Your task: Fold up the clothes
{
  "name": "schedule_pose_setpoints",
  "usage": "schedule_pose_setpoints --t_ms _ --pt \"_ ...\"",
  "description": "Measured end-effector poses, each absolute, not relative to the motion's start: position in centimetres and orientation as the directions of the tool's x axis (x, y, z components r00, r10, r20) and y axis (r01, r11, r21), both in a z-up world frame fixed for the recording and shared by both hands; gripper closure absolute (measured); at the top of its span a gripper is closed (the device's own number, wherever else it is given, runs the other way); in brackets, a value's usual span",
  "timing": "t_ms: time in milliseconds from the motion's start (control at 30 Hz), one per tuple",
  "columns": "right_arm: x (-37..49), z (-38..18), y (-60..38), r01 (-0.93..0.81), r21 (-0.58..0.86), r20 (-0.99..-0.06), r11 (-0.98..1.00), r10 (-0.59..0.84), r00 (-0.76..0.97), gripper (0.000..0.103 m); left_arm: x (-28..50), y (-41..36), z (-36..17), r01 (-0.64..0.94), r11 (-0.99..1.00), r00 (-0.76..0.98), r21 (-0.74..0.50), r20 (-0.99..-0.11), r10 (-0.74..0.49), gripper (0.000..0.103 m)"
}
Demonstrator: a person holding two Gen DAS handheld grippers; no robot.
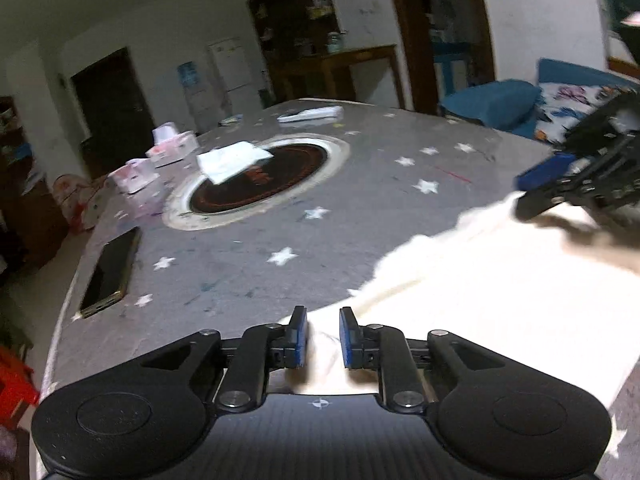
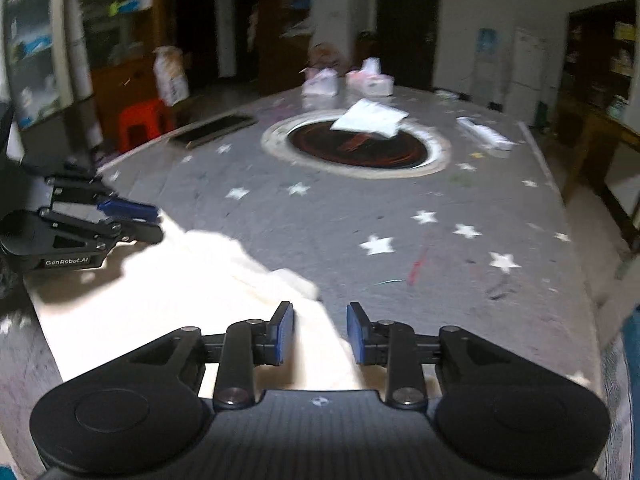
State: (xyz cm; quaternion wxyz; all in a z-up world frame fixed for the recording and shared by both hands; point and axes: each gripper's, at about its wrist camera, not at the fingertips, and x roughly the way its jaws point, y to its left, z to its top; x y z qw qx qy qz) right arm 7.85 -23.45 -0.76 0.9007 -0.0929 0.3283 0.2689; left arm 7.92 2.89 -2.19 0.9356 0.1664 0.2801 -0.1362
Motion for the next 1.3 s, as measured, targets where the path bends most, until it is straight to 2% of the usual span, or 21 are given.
schedule_pose_setpoints --t_ms 100,300,433,567,800,867,933,1033,1167,1300 --pt "6.7 0.0 -24.4 -0.519 0.048 -0.613 0.853 0.435 0.659 0.076 7.3 1.9 -1.7 0.379 0.904 0.796 0.198 -0.568 -0.210 0.083" --pt "5.6 -1.7 -24.4 -0.510 0.078 -0.640 0.857 0.436 0.633 0.077 6.2 -0.2 -0.8 0.449 0.885 0.766 0.122 -0.563 -0.311 0.083" --pt "5.4 -1.4 -26.1 -0.452 0.108 -0.620 0.885 0.416 0.665 0.077 6.7 -0.6 -2.7 0.432 0.894 0.739 0.122 -0.616 -0.273 0.083" --pt "5.1 -1.0 -27.8 -0.423 0.120 -0.622 0.898 0.400 0.673 0.077 7.0 0.2 -3.1 0.417 0.906 0.728 0.072 -0.624 -0.285 0.083" --pt "5.2 -3.0 -27.5 -0.417 0.143 -0.650 0.898 0.403 0.645 0.079 6.6 -0.2 -3.0 0.410 0.907 0.734 0.094 -0.624 -0.267 0.082" --pt "5.1 -3.0 -27.2 -0.420 0.119 -0.640 0.900 0.393 0.661 0.093 6.6 -0.2 -3.1 0.408 0.907 0.738 0.107 -0.624 -0.258 0.079" --pt "4.9 -2.3 -26.9 -0.422 0.071 -0.626 0.904 0.369 0.687 0.099 6.6 -0.3 -3.1 0.406 0.905 0.743 0.124 -0.621 -0.248 0.075" --pt "4.6 -1.3 -26.5 -0.414 -0.020 -0.607 0.910 0.318 0.729 0.099 6.6 -0.3 -3.1 0.400 0.907 0.747 0.130 -0.619 -0.241 0.073" --pt "5.5 -2.7 -26.4 -0.411 -0.017 -0.654 0.911 0.301 0.694 0.097 6.5 -0.4 -2.8 0.390 0.913 0.746 0.123 -0.624 -0.234 0.072" --pt "5.4 -1.7 -27.1 -0.380 0.003 -0.626 0.925 0.298 0.721 0.094 6.3 -0.5 -1.9 0.400 0.910 0.745 0.112 -0.618 -0.251 0.072"
